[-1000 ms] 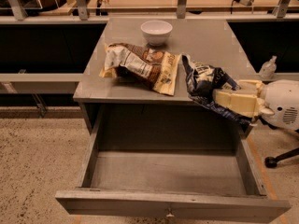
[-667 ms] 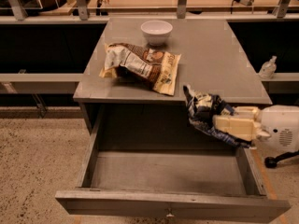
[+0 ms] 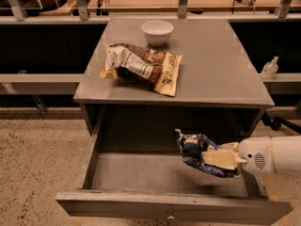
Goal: Place blue chip bag into top drawer
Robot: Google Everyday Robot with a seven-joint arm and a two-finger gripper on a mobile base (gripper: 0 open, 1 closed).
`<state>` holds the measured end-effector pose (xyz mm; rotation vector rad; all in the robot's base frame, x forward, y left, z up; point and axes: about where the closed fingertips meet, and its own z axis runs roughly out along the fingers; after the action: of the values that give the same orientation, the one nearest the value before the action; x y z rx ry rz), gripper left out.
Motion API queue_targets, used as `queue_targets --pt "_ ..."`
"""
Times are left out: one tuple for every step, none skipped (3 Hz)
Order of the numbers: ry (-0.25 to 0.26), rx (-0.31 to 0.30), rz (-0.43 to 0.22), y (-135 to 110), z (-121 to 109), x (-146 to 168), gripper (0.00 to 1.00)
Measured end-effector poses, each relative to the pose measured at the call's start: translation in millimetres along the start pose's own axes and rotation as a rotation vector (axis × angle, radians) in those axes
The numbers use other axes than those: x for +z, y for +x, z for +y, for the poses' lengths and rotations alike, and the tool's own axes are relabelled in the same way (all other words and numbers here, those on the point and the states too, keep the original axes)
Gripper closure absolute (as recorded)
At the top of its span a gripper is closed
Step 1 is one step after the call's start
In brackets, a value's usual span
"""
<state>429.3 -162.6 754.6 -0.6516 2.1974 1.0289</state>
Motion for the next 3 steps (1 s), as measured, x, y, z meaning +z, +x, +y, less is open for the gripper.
queue_targets --pt "0.038 0.003 0.104 18 -30 36 0.84" --pt "0.07 -0.004 0.235 37 -48 75 0.61" --pt "0.097 -0.004 0.288 44 -55 96 0.38"
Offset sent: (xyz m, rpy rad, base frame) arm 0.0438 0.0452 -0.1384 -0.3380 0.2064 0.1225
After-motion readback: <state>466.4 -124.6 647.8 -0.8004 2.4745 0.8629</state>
